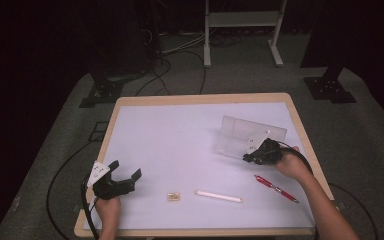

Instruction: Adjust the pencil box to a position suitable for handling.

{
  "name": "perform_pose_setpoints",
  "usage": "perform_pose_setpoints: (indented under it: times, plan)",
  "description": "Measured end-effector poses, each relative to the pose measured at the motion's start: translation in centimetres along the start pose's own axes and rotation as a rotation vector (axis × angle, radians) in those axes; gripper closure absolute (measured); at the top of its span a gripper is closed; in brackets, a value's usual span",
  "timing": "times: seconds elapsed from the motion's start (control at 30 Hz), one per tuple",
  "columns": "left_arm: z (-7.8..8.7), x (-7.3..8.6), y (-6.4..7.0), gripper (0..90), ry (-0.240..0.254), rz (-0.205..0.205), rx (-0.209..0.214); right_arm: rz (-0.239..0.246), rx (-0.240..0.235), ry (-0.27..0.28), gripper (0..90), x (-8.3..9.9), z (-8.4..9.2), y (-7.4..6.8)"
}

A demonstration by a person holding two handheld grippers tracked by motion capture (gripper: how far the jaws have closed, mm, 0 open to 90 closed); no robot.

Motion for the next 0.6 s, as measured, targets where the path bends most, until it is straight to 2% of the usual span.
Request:
perform_pose_setpoints:
  times: [0.23,0.6]
  plan:
    - [0.0,0.0,0.0,0.0,0.001,0.002,0.001,0.047,-0.019,0.038,86.3,-2.1,0.4,-0.6]
    - [0.0,0.0,0.0,0.0,-0.002,0.000,-0.001,0.095,-0.049,0.059,86.2,-4.1,0.2,-1.6]
Point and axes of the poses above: each handheld gripper's, and its own axes: z roughly backward along the jaws, x roughly out of its underside, y roughly to its right, the point moved 4 cm from there along -z, roughly forward along the jaws, and after that the axes turned 12 degrees about -y, right-handed, at the moved point
